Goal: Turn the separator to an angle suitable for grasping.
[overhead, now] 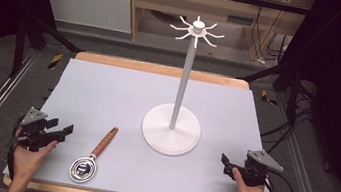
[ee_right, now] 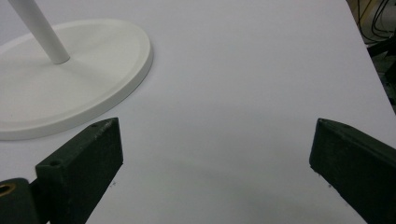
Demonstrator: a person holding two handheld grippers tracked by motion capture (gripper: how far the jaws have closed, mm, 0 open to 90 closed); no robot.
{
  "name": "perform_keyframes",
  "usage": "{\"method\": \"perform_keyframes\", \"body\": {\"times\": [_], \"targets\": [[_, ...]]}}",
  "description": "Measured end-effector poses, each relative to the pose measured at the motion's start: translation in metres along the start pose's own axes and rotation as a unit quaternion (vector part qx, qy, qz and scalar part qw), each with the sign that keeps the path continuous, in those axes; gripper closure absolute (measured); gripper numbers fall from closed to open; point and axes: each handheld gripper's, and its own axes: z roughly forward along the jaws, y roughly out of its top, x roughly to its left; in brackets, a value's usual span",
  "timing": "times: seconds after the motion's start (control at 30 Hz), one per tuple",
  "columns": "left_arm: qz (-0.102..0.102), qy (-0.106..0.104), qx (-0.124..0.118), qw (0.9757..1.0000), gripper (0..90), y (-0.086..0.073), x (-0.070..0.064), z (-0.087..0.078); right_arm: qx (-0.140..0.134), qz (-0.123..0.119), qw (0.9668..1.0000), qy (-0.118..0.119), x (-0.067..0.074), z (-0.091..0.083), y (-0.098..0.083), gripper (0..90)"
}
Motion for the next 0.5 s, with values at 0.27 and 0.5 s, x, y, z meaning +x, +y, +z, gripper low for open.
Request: {"method": "perform_keyframes", "body": {"times": [0.27,0.5], "targets": [[0.020,-0.029,0.002,0.9994,37.4,0.009,-0.019,-0.006,0.012,-0.001,0.9999,0.006,-0.001,-0.002,0.001,4.8],[0.051,-0.045,0.019,0.9975,37.2,0.014,-0.039,-0.003,0.018,0.000,0.9997,0.015,0.001,-0.003,0.003,5.5]]}}
